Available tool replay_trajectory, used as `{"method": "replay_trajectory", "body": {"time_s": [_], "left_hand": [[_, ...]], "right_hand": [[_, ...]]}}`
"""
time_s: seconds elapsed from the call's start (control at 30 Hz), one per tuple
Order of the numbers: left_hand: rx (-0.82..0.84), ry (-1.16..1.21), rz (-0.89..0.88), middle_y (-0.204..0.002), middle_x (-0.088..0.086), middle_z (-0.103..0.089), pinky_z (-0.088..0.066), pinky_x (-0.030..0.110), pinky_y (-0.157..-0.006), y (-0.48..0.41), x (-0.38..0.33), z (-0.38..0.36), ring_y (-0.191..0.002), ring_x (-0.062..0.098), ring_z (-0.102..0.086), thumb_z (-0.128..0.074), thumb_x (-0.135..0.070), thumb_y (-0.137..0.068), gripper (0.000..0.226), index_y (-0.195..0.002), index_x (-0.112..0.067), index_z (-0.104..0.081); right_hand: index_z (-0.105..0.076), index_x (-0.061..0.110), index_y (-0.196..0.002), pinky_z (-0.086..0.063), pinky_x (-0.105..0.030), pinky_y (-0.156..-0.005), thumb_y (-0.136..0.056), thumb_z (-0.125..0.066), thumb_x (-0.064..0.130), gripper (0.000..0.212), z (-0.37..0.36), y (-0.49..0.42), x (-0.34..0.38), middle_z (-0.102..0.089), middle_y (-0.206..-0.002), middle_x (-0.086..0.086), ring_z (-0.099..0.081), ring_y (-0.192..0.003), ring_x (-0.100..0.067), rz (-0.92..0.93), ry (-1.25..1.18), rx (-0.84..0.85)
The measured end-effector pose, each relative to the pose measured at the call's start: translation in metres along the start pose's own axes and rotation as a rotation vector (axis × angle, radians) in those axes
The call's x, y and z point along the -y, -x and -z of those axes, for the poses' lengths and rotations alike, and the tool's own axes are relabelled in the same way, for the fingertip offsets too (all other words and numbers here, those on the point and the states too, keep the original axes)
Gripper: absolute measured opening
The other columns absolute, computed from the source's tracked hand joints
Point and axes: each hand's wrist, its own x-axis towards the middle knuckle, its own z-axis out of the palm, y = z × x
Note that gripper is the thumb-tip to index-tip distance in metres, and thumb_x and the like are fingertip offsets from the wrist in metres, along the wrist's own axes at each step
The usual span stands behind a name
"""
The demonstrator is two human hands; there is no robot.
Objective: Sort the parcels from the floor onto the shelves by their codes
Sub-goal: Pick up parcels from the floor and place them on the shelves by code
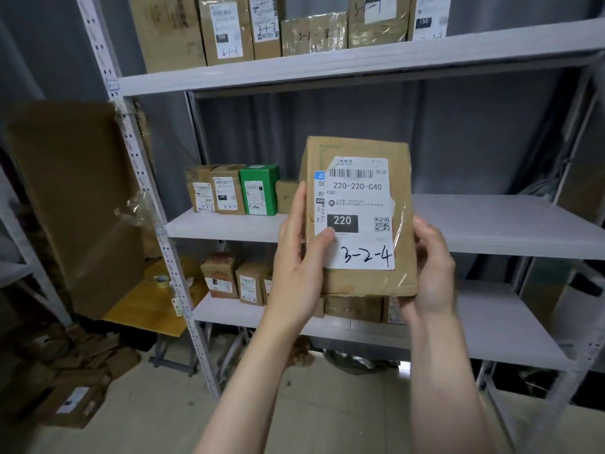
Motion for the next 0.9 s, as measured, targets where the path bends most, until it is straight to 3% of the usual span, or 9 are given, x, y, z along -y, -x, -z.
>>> {"method": "replay_trajectory", "body": {"time_s": [0.1,0.17,0.23,0.33,0.4,0.5,0.67,0.9], "left_hand": [[-0.001,0.012,-0.047,-0.145,-0.033,-0.034,-0.031,0.015,-0.111,-0.028,0.012,-0.033,-0.132,-0.018,-0.031,-0.044,-0.038,-0.100,0.054,-0.151,-0.041,-0.026],[-0.022,0.026,-0.071,-0.143,-0.036,-0.033,-0.030,0.003,-0.101,-0.045,0.022,-0.055,-0.129,-0.023,-0.030,-0.038,-0.038,-0.103,0.050,-0.152,-0.036,-0.026],[-0.029,0.066,-0.086,-0.141,-0.040,-0.035,-0.031,0.005,-0.103,-0.059,0.032,-0.078,-0.131,-0.019,-0.032,-0.036,-0.039,-0.103,0.051,-0.152,-0.034,-0.025],[-0.023,0.127,-0.088,-0.128,-0.047,-0.043,-0.036,0.007,-0.101,-0.078,0.047,-0.112,-0.127,-0.017,-0.039,-0.037,-0.040,-0.103,0.049,-0.149,-0.032,-0.026],[-0.027,0.154,-0.074,-0.134,-0.034,-0.045,-0.038,0.013,-0.103,-0.090,0.057,-0.131,-0.126,-0.013,-0.042,-0.037,-0.043,-0.099,0.049,-0.147,-0.033,-0.027],[-0.028,0.186,-0.037,-0.135,-0.021,-0.044,-0.040,0.005,-0.093,-0.105,0.072,-0.154,-0.116,-0.019,-0.046,-0.037,-0.038,-0.101,0.043,-0.142,-0.026,-0.031],[0.028,0.207,-0.005,-0.127,-0.015,-0.049,-0.039,0.004,-0.090,-0.129,0.100,-0.179,-0.107,-0.018,-0.049,-0.036,-0.024,-0.105,0.020,-0.124,-0.029,-0.039],[0.106,0.263,0.058,-0.124,-0.004,-0.053,-0.041,0.006,-0.085,-0.176,0.152,-0.203,-0.103,-0.013,-0.053,-0.037,-0.015,-0.105,0.026,-0.130,-0.010,-0.042]], "right_hand": [[-0.060,0.006,-0.130,-0.054,-0.043,-0.093,-0.074,-0.073,0.044,0.068,0.022,-0.036,0.008,-0.070,-0.118,-0.007,-0.066,-0.110,-0.023,0.029,0.009,0.012],[-0.057,0.004,-0.133,-0.058,-0.029,-0.076,-0.088,-0.060,0.031,0.053,0.036,-0.057,0.017,-0.073,-0.111,-0.003,-0.070,-0.099,-0.016,0.099,0.068,0.082],[-0.061,0.006,-0.130,-0.056,-0.027,-0.082,-0.089,-0.055,0.024,0.045,0.050,-0.076,0.028,-0.072,-0.114,-0.004,-0.068,-0.104,-0.017,0.157,0.131,0.093],[-0.061,0.010,-0.130,-0.051,-0.039,-0.097,-0.088,-0.059,0.026,0.045,0.071,-0.101,0.041,-0.070,-0.122,-0.008,-0.065,-0.115,-0.025,0.210,0.226,0.092],[-0.060,0.010,-0.131,-0.051,-0.042,-0.098,-0.088,-0.061,0.027,0.047,0.086,-0.115,0.045,-0.070,-0.121,-0.008,-0.065,-0.115,-0.025,0.222,0.268,0.052],[-0.062,0.012,-0.131,-0.048,-0.052,-0.104,-0.083,-0.067,0.034,0.053,0.105,-0.132,0.046,-0.070,-0.121,-0.007,-0.064,-0.116,-0.027,0.239,0.307,-0.027],[-0.062,0.015,-0.130,-0.047,-0.055,-0.103,-0.087,-0.066,0.031,0.046,0.134,-0.161,0.033,-0.070,-0.121,-0.006,-0.065,-0.116,-0.027,0.211,0.356,-0.117],[-0.062,0.016,-0.131,-0.048,-0.054,-0.102,-0.083,-0.068,0.034,0.052,0.159,-0.209,0.008,-0.070,-0.122,-0.004,-0.065,-0.116,-0.025,0.220,0.446,-0.218]]}}
